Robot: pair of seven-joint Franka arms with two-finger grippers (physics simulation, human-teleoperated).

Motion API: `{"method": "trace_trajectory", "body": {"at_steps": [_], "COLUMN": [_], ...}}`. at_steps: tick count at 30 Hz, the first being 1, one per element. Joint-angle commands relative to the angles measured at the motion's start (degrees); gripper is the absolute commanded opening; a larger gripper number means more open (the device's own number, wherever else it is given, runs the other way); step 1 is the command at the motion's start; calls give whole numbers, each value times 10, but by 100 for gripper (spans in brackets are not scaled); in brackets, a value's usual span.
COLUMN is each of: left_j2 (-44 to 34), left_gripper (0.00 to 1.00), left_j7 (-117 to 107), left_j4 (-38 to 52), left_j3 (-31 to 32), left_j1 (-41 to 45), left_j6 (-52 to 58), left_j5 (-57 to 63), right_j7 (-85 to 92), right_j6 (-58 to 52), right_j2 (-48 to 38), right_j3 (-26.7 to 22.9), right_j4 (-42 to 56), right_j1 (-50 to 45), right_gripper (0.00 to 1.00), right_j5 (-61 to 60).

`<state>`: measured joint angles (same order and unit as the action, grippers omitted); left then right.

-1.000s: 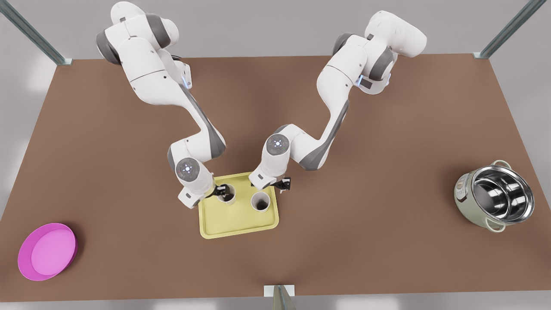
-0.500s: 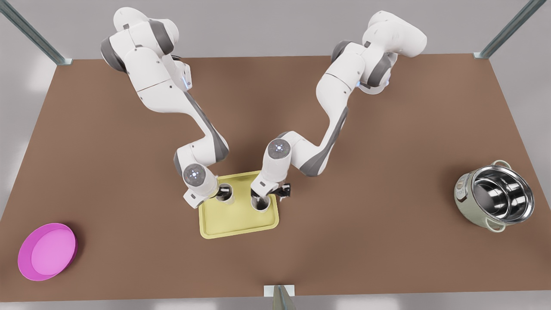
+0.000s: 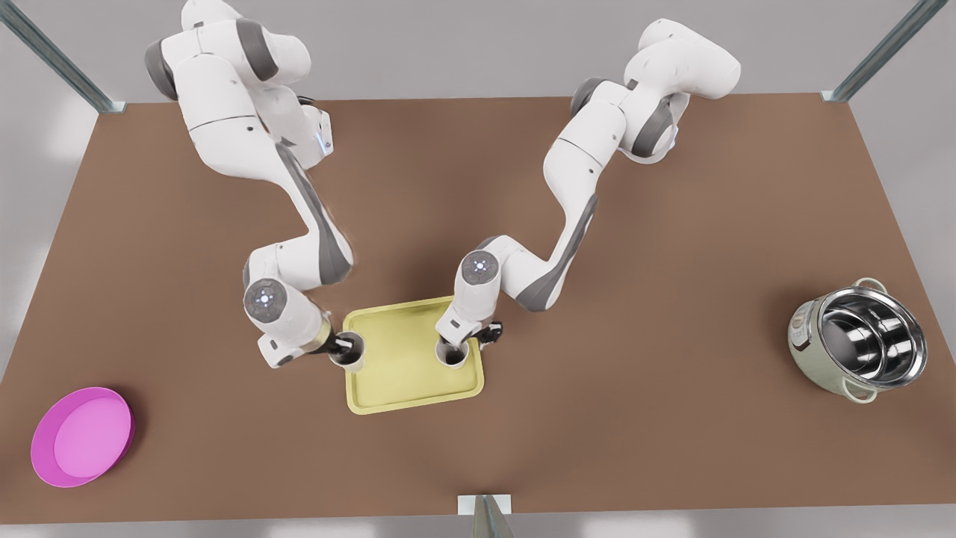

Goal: Use the left arm to pick up the white IKEA cup from the tray and place it on the middle-left position; use the right arm to pick up the white IKEA cup from the tray and place it on the middle-right position

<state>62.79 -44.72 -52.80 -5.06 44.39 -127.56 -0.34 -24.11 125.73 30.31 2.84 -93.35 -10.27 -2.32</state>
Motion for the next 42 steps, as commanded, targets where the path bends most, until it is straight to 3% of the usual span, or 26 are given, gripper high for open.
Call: {"method": "trace_trajectory", "body": {"at_steps": [1, 4, 9, 11, 14, 15, 16, 17, 21, 25, 26, 28, 30, 34, 42], "left_j2": [-1, 0, 0, -2, -7, -9, -18, -28, -156, -277, -289, -296, -289, -268, -253], "left_gripper": [57, 46, 28, 27, 17, 17, 17, 17, 15, 15, 15, 15, 15, 15, 15], "left_j7": [-24, -36, -46, -46, -46, -46, -47, -57, -6, 242, 356, 481, 566, 651, 639], "left_j4": [2, 1, 1, 1, 1, 1, 0, -3, -165, -390, -412, -429, -428, -433, -430], "left_j3": [1, 2, 2, 2, 7, 7, 7, 8, 8, 8, 8, 7, 7, 4, 0], "left_j1": [0, 1, 1, 0, 0, 0, 0, -1, -49, -162, -200, -257, -284, -320, -313], "left_j6": [-3, -22, -22, -16, -6, -2, 21, 24, 1, -110, -110, -110, -117, -147, -186], "left_j5": [-2, -2, -4, -4, -6, -6, -6, -9, -19, -45, -105, -136, -180, -180, -127], "right_j7": [195, 315, 409, 410, 409, 406, 406, 407, 404, 402, 405, 394, 275, 274, 275], "right_j6": [-56, -52, -44, -15, -11, -11, -11, -12, -41, -180, -224, -308, -379, -362, -361], "right_j2": [-9, -3, 84, 108, 115, 116, 116, 115, 94, -9, -29, -69, -143, -210, -210], "right_j3": [-1, -1, -2, -2, -2, -2, -2, -2, -2, -2, -1, 10, 25, 24, 21], "right_j4": [0, 4, 55, 55, 55, 55, 55, 55, 70, 74, 98, 142, 138, 61, 73], "right_j1": [62, 136, 183, 191, 191, 192, 191, 191, 190, 190, 190, 183, 180, 182, 184], "right_gripper": [19, 19, 19, 19, 28, 48, 77, 100, 100, 100, 100, 100, 100, 100, 100], "right_j5": [0, 6, 6, 6, 2, 2, -8, -11, -12, -9, -5, 37, 41, 35, 36]}}
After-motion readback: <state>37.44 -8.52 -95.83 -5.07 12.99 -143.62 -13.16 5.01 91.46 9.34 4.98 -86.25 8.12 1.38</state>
